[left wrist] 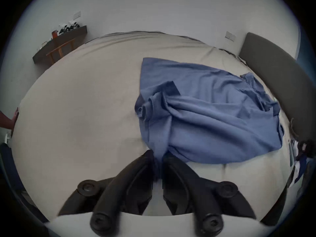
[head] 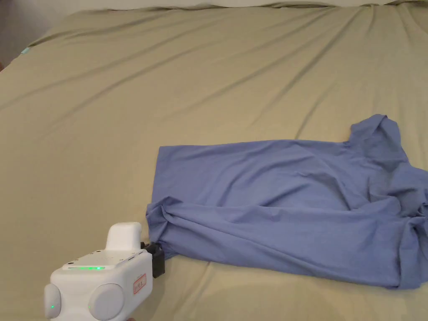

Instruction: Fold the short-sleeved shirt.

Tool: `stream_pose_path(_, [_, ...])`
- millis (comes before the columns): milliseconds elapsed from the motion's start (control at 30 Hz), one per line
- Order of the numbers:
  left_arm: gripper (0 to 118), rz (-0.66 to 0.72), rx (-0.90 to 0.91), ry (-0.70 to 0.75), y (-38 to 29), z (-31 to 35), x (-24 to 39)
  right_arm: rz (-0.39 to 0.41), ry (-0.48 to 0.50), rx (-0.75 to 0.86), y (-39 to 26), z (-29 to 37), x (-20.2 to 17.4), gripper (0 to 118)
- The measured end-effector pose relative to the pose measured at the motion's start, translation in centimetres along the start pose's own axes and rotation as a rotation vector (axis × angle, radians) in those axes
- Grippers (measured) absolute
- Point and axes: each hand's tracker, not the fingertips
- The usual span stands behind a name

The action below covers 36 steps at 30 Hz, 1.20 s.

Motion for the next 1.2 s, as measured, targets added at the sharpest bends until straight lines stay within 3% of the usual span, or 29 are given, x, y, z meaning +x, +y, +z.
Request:
stream_pose_path(200, [8, 0.054, 0.05, -0.056, 1.3, 2.6, -0.3, -0.006, 0.002, 0.002, 0.9, -0.3, 0.3, 4])
stream_pose_path(233, [8, 0.053, 0.052, -0.06, 1.5, 2.9, -0.3, -0.029, 0.012, 0.003, 1.2, -0.3, 0.7, 36])
stream_pose_path(267, [8, 0.05, 0.052, -0.06, 1.8, 3.2, -0.2, -0.031, -0.001, 0.004, 1.5, -0.6, 1.2, 80])
stream_pose_path(300, [8, 0.047, 0.058, -0.059, 1.9, 3.3, -0.2, -0.035, -0.013, -0.012, 1.7, -1.4, 1.8, 108])
stream_pose_path(333, [8, 0.044, 0.059, -0.06, 2.0, 3.3, -0.3, -0.036, -0.021, -0.015, 1.9, -2.1, 2.4, 111])
stream_pose_path(500, [8, 0.032, 0.025, -0.056, 2.2, 2.6, 0.1, -0.093, -0.078, -0.048, 3.4, -7.8, 7.1, 111])
stream_pose_path(567, [8, 0.031, 0.01, -0.054, 2.3, 2.3, 0.3, -0.127, -0.104, -0.062, 3.7, -10.5, 8.3, 104])
stream_pose_path(600, [8, 0.034, 0.004, -0.052, 2.3, 2.2, 0.3, -0.142, -0.107, -0.08, 3.8, -11.5, 8.6, 87])
stream_pose_path(633, [8, 0.035, -0.001, -0.051, 2.3, 2.1, 0.4, -0.144, -0.11, -0.1, 4.1, -12.5, 8.8, 39])
stream_pose_path(733, [8, 0.03, -0.012, -0.049, 2.4, 1.9, 0.6, -0.016, -0.182, -0.101, 4.2, -12.8, 7.3, 15])
stream_pose_path(767, [8, 0.023, -0.014, -0.047, 2.5, 2.0, 0.6, -0.018, -0.14, -0.119, 4.3, -12.3, 6.9, 14])
stream_pose_path(1000, [8, -0.005, 0.03, -0.096, 4.3, 4.9, 0.3, 0.028, -0.121, -0.021, 5.5, -7.1, 5.0, 13])
stream_pose_path(1200, [8, -0.127, 0.087, -0.037, 4.7, 9.3, -0.2, -0.016, -0.086, 0.065, 5.7, -0.3, 4.5, 13])
